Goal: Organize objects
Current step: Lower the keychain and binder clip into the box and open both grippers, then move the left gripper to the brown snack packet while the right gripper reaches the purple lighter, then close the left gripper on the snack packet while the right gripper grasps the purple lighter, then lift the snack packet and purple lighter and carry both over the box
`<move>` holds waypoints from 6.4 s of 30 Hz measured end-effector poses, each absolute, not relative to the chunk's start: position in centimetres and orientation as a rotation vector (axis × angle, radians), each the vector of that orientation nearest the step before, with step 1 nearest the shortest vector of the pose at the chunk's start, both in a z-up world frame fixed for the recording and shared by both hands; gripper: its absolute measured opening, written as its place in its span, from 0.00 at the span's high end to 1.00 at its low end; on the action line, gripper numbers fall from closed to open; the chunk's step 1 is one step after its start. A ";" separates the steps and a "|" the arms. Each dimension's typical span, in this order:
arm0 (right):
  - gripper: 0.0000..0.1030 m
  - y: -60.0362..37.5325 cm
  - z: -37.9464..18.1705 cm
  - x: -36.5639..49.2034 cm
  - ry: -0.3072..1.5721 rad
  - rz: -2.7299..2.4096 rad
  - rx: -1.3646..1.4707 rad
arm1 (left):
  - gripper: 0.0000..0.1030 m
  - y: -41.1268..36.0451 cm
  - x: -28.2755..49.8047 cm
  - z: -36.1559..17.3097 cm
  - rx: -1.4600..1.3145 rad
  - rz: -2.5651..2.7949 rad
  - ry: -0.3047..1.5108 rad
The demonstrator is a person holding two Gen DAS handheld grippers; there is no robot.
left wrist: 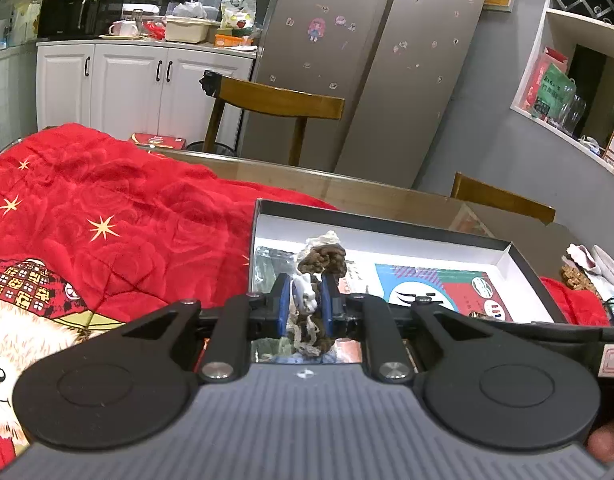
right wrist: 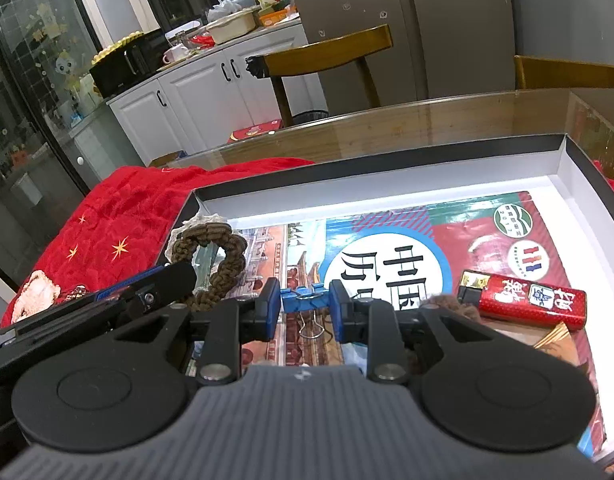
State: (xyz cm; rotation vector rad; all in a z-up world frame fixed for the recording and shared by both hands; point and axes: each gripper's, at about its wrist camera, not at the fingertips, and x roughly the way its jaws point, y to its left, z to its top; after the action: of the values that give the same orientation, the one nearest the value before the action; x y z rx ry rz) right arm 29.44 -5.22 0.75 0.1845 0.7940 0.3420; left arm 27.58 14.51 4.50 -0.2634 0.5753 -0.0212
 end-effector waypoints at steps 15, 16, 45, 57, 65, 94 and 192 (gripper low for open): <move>0.71 -4.8 0.6 28.8 0.784 0.338 0.165 | 0.81 14.9 27.9 4.2 -0.288 -0.020 0.592; 0.71 -4.8 0.6 28.7 0.786 0.340 0.166 | 0.81 14.9 27.9 4.2 -0.288 -0.019 0.593; 0.32 -7.7 6.3 26.7 0.673 0.415 0.266 | 0.46 16.0 25.6 9.8 -0.245 0.006 0.438; 0.24 -10.7 12.4 22.1 0.519 0.449 0.299 | 0.34 11.6 20.5 16.0 -0.041 0.194 0.343; 0.19 -13.0 14.2 19.7 0.473 0.449 0.329 | 0.33 9.5 17.0 18.3 -0.040 0.129 0.337; 0.09 -11.1 3.6 14.2 0.624 0.419 0.286 | 0.22 10.4 7.1 6.1 -0.068 -0.066 0.471; 0.22 -11.3 7.0 15.4 0.761 0.340 0.287 | 0.60 11.7 8.8 7.8 -0.110 0.026 0.461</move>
State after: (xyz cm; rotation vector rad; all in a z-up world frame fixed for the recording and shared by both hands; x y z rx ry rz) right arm 15.41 -11.31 7.00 0.2868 0.7611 0.3401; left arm 8.84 11.75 7.77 -0.1098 0.4613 0.0257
